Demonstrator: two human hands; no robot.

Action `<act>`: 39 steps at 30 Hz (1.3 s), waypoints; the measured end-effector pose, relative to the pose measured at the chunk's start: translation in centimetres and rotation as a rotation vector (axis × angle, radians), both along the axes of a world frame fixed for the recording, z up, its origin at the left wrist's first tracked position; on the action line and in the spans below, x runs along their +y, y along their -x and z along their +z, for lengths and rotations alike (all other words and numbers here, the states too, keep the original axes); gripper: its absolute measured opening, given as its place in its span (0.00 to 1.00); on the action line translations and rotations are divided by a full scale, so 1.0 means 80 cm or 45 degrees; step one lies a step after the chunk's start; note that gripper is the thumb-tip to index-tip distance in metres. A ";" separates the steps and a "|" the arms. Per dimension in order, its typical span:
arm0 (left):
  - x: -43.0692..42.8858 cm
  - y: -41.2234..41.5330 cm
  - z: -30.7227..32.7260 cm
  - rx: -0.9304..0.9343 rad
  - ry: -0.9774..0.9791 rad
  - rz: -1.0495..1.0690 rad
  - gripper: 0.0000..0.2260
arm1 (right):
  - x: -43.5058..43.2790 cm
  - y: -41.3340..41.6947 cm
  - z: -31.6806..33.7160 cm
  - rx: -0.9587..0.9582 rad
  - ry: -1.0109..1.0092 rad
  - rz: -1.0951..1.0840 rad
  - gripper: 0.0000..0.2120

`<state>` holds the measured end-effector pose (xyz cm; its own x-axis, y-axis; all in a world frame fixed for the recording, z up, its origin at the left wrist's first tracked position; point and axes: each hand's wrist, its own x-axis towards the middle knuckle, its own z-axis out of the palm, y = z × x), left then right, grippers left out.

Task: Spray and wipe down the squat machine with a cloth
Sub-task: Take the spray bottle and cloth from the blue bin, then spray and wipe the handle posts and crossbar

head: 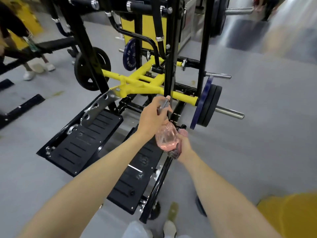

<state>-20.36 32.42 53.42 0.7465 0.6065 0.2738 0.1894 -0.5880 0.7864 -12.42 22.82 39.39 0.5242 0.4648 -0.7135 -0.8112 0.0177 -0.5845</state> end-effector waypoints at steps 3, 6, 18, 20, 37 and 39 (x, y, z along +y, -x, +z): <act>-0.001 -0.012 0.015 -0.054 0.112 0.001 0.13 | 0.003 -0.009 0.023 0.031 -0.171 0.097 0.16; 0.004 -0.010 0.006 -0.007 0.267 -0.047 0.11 | 0.013 -0.009 0.030 0.060 -0.283 0.149 0.20; 0.112 -0.005 -0.025 -0.106 0.777 0.039 0.29 | 0.119 -0.014 0.031 0.070 -0.258 0.379 0.18; 0.148 -0.010 -0.036 -0.063 0.788 0.007 0.22 | 0.148 -0.016 0.020 0.067 -0.204 0.410 0.20; 0.500 -0.104 0.117 0.007 0.887 -0.095 0.08 | 0.493 -0.056 0.200 0.182 -0.219 0.150 0.24; 0.518 -0.109 0.159 -0.049 0.892 -0.139 0.08 | 0.510 -0.063 0.249 0.134 -0.211 0.190 0.28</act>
